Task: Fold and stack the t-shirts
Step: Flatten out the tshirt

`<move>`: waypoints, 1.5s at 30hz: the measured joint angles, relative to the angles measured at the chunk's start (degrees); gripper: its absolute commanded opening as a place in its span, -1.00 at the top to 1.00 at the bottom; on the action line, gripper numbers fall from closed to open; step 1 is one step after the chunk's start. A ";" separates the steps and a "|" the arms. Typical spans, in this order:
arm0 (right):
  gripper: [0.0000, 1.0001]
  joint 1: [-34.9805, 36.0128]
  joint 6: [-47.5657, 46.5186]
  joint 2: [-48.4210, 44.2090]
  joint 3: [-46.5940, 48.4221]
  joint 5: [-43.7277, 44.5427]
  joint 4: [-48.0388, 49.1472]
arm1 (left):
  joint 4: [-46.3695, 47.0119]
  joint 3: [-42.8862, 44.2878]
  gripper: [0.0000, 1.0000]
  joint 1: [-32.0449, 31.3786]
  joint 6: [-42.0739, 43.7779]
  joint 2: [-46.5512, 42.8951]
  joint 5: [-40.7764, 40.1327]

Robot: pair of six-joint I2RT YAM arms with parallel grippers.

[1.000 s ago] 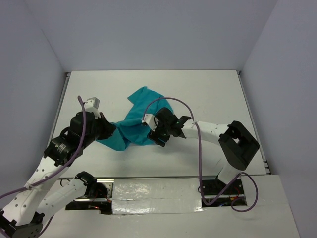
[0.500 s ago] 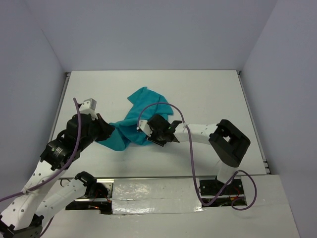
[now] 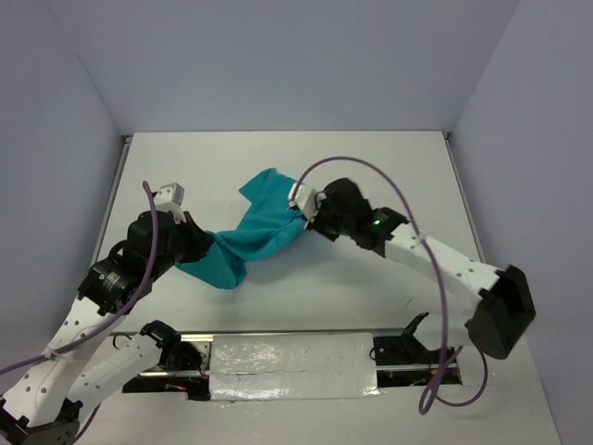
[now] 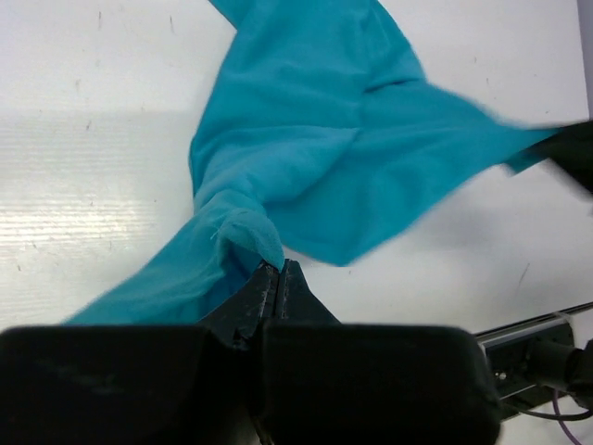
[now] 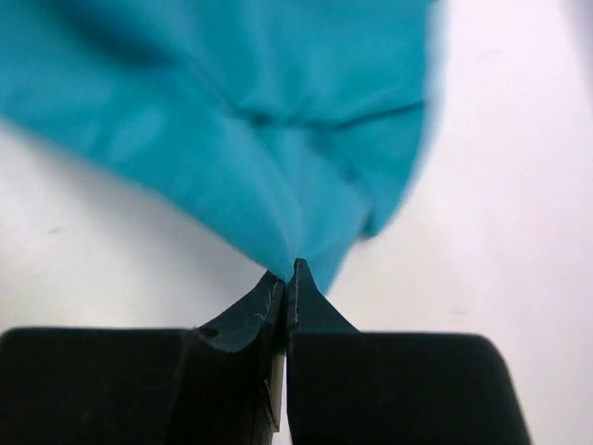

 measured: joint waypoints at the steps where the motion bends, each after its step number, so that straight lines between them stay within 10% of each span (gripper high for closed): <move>1: 1.00 -1.62 -0.90 -1.97 1.27 -0.87 -0.94 | 0.02 0.13 1.00 0.00 0.83 0.28 -0.04; 13: 1.00 -19.32 -8.98 -14.25 26.21 -11.08 -8.52 | 3.61 11.50 1.00 0.00 9.55 3.89 -0.42; 45: 1.00 -24.59 -24.44 -31.80 33.75 -26.03 -15.41 | 25.51 27.43 1.00 -0.02 18.88 -1.11 -0.33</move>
